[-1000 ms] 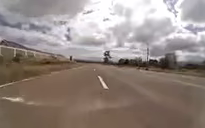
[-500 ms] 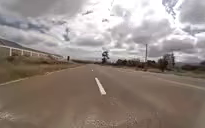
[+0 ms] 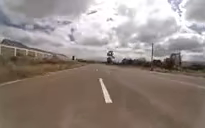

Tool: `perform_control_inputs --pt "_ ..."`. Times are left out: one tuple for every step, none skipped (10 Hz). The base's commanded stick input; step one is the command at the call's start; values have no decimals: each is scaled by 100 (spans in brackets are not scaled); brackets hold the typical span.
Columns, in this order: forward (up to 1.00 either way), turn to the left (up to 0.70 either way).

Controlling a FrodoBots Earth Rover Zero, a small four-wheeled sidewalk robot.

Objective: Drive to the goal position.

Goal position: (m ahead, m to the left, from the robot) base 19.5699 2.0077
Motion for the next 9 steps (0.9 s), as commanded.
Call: perform_control_inputs --pt "85 0" --pt "85 0" --pt "85 0" --pt "85 0" --pt "85 0" --pt "85 0" --pt "85 0" --pt "85 0" --pt "85 0"
